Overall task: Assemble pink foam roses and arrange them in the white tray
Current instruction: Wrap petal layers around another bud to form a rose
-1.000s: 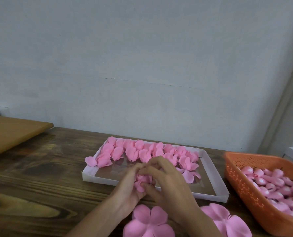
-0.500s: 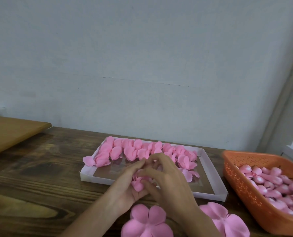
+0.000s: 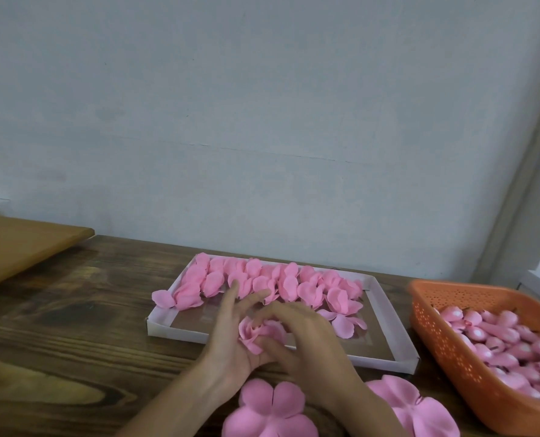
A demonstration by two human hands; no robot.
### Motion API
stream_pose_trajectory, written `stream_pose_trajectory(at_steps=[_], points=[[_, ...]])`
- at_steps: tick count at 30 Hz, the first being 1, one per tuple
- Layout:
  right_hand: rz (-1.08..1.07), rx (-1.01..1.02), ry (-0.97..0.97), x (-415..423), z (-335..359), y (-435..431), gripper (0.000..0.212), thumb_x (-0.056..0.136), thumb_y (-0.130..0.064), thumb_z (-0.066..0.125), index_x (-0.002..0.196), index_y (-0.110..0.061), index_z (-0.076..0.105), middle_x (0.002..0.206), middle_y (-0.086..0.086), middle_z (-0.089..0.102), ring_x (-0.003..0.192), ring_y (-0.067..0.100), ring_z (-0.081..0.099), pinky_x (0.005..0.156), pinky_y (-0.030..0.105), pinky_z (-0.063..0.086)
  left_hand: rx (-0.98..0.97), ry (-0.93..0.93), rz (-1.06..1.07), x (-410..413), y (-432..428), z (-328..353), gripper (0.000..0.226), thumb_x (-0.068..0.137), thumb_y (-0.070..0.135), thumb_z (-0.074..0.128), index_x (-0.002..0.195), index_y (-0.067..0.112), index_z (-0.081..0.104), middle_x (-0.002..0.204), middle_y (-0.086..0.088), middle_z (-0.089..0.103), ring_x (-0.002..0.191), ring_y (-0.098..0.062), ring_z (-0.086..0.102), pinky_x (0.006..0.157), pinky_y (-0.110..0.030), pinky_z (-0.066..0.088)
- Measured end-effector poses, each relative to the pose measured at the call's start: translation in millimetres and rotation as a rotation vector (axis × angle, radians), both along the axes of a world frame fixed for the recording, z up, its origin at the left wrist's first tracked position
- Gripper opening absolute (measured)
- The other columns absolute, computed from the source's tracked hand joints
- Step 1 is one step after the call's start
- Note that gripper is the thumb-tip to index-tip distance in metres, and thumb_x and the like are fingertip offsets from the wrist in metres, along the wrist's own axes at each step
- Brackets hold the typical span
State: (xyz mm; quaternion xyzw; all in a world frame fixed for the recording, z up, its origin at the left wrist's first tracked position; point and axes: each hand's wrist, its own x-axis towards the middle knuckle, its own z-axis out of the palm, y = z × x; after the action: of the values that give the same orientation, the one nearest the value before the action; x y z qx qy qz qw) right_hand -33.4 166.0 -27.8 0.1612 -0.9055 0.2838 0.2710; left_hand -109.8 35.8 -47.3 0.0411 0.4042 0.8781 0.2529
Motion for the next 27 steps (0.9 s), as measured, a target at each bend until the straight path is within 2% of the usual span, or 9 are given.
stream_pose_trajectory(at_steps=[3,8,11,14,16,19,21,23,27], points=[[0.063,-0.079,-0.063,0,1,3,0.016,0.086,-0.025,0.073,0.098,-0.033,0.064,0.093,-0.021,0.068,0.089,0.006,0.064,0.076,0.028,0.051,0.054,-0.031,-0.023,4,0,2,0.078,0.078,0.068,0.063,0.126,0.008,0.073,0.100,-0.026,0.069,0.075,-0.037,0.070,0.065,-0.049,0.062],[0.059,-0.175,-0.133,1,2,8,0.017,0.086,-0.028,0.074,0.097,-0.036,0.063,0.092,-0.013,0.071,0.087,0.014,0.067,0.077,0.041,0.055,0.113,-0.063,-0.125,7,-3,8,0.080,0.087,0.074,0.058,0.136,0.011,0.063,0.100,-0.026,0.071,0.066,-0.040,0.071,0.063,-0.052,0.060],[0.065,-0.274,-0.145,0,6,12,0.020,0.087,-0.024,0.077,0.097,-0.035,0.064,0.096,-0.015,0.074,0.091,0.012,0.070,0.079,0.035,0.057,0.021,0.046,-0.221,2,-13,10,0.087,0.086,0.085,0.046,0.139,0.019,0.063,0.123,-0.025,0.073,0.086,-0.044,0.075,0.065,-0.056,0.060],[0.083,-0.402,-0.150,1,15,19,0.017,0.089,-0.022,0.078,0.099,-0.030,0.066,0.099,-0.012,0.077,0.096,0.013,0.073,0.080,0.026,0.056,-0.161,0.306,-0.237,-8,-24,10,0.085,0.090,0.088,0.035,0.135,0.023,0.066,0.130,-0.021,0.070,0.104,-0.041,0.073,0.052,-0.043,0.059],[0.060,-0.447,-0.139,2,20,25,0.016,0.089,-0.023,0.079,0.099,-0.028,0.067,0.100,-0.009,0.077,0.096,0.014,0.073,0.078,0.029,0.057,-0.232,0.430,-0.134,-19,-27,8,0.075,0.087,0.076,0.050,0.127,0.016,0.070,0.121,-0.025,0.069,0.102,-0.039,0.069,0.051,-0.040,0.056],[0.006,-0.447,-0.124,3,23,31,0.017,0.088,-0.027,0.079,0.098,-0.029,0.066,0.099,-0.010,0.077,0.094,0.012,0.073,0.075,0.027,0.057,-0.303,0.520,-0.177,-29,-30,10,0.060,0.085,0.030,0.075,0.136,0.002,0.062,0.120,-0.030,0.067,0.107,-0.038,0.068,0.073,-0.047,0.061],[0.006,-0.416,-0.133,4,23,30,0.016,0.089,-0.027,0.079,0.097,-0.032,0.066,0.098,-0.013,0.076,0.095,0.010,0.072,0.073,0.020,0.054,-0.500,0.700,-0.304,-29,-33,8,0.066,0.083,0.012,0.082,0.144,0.015,0.057,0.130,-0.012,0.071,0.121,-0.028,0.069,0.093,-0.042,0.060],[0.022,-0.370,-0.136,4,21,26,0.017,0.089,-0.025,0.079,0.096,-0.033,0.067,0.098,-0.016,0.074,0.095,0.008,0.070,0.074,0.013,0.049,-0.726,0.949,-0.318,-19,-30,4,0.067,0.077,0.023,0.089,0.134,0.043,0.059,0.132,0.010,0.070,0.124,-0.011,0.067,0.100,-0.029,0.056],[0.037,-0.264,-0.102,4,18,16,0.019,0.084,-0.022,0.082,0.097,-0.029,0.071,0.108,-0.012,0.065,0.102,0.007,0.065,0.083,0.019,0.051,-0.878,1.075,-0.017,-3,-15,4,0.054,0.064,0.035,0.094,0.102,0.052,0.059,0.103,0.049,0.062,0.097,0.024,0.060,0.077,0.002,0.044]])
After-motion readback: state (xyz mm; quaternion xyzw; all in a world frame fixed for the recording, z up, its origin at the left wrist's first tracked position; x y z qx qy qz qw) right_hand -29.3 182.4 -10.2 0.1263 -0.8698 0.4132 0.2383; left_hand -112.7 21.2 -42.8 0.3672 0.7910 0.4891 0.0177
